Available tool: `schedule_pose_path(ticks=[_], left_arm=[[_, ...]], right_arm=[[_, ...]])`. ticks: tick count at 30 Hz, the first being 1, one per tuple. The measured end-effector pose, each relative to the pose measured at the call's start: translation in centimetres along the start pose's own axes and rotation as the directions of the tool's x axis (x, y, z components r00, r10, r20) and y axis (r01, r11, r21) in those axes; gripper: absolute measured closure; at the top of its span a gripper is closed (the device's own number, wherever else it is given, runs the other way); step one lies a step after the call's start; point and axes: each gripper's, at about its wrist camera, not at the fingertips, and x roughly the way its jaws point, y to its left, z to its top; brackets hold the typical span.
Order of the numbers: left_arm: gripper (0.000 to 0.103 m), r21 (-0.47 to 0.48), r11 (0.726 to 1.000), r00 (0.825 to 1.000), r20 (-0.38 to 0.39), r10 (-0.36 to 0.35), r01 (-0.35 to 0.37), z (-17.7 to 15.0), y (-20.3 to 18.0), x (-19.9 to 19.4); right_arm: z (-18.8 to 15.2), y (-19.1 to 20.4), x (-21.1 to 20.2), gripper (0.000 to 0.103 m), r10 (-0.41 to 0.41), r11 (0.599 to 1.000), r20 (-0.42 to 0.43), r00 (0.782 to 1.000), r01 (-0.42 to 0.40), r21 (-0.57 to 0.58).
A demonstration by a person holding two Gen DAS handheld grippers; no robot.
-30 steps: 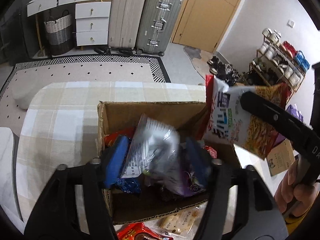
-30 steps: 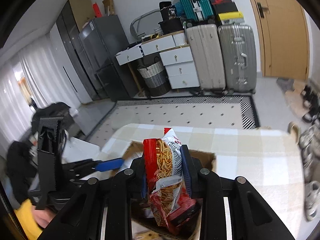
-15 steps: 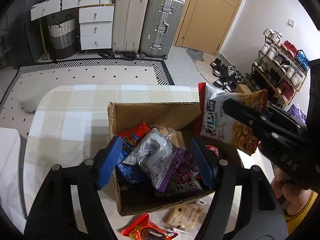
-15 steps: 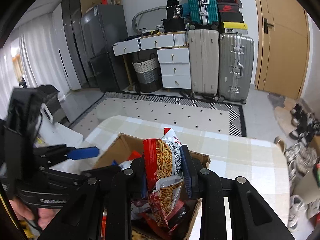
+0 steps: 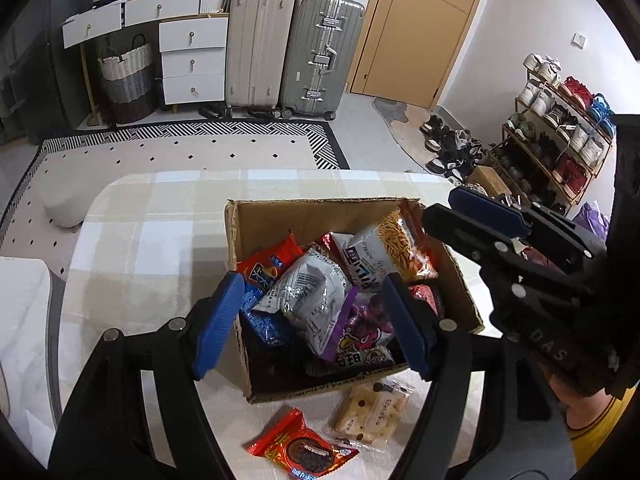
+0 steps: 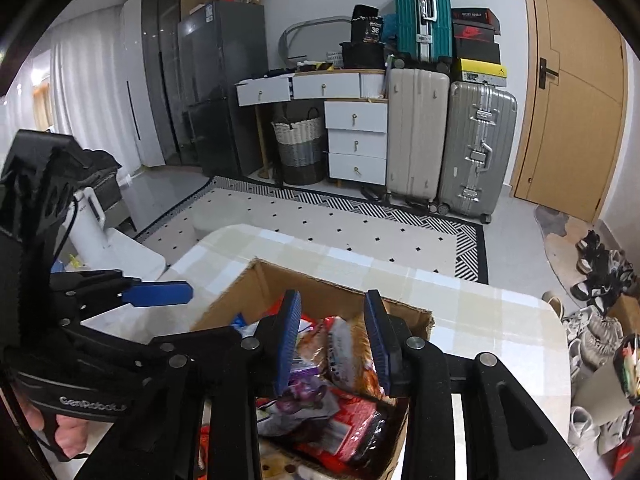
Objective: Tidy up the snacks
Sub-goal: 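Open the right gripper to drop the fries snack bag into the box, then move both grippers back toward the red pack and cracker pack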
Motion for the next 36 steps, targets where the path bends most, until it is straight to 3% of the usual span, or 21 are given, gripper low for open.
schedule_pose_path(ticks=[11, 18, 20, 24, 28, 33, 36], left_arm=[[0.033, 0.013, 1.0, 0.999, 0.033, 0.003, -0.004, -1.6, -1.9, -5.2], [0.025, 0.018, 1.0, 0.996, 0.093, 0.017, -0.019, -4.1, -3.4, -10.5], [0.024, 0.02, 0.999, 0.994, 0.106, 0.027, -0.029, -4.9, -3.8, -11.8], [0.022, 0.027, 0.998, 0.99, 0.13, 0.047, -0.051, -7.3, -4.5, -15.0], [0.02, 0.033, 0.998, 0.984, 0.171, 0.051, -0.058, -10.4, -5.2, -18.7], [0.019, 0.038, 0.996, 0.97, 0.235, 0.068, -0.079, -15.1, -6.0, -23.3], [0.009, 0.029, 0.996, 0.962, 0.261, 0.074, -0.084, -17.6, -5.9, -25.4]], right_arm=[[0.2, 0.8, -6.6, 0.059, 0.029, 0.998, 0.083, 0.996, -0.033, 0.05], [-1.6, 1.7, -11.7, 0.053, 0.047, 0.993, 0.124, 0.991, -0.06, 0.099], [-2.4, 2.1, -13.1, 0.045, 0.052, 0.992, 0.14, 0.989, -0.068, 0.109], [-4.4, 3.4, -16.4, 0.043, 0.057, 0.99, 0.173, 0.983, -0.078, 0.115], [-6.8, 4.8, -20.3, 0.026, 0.061, 0.986, 0.219, 0.974, -0.094, 0.139], [-10.1, 6.8, -23.8, 0.023, 0.07, 0.983, 0.259, 0.963, -0.11, 0.146], [-12.1, 7.5, -25.5, 0.013, 0.066, 0.979, 0.286, 0.956, -0.118, 0.169]])
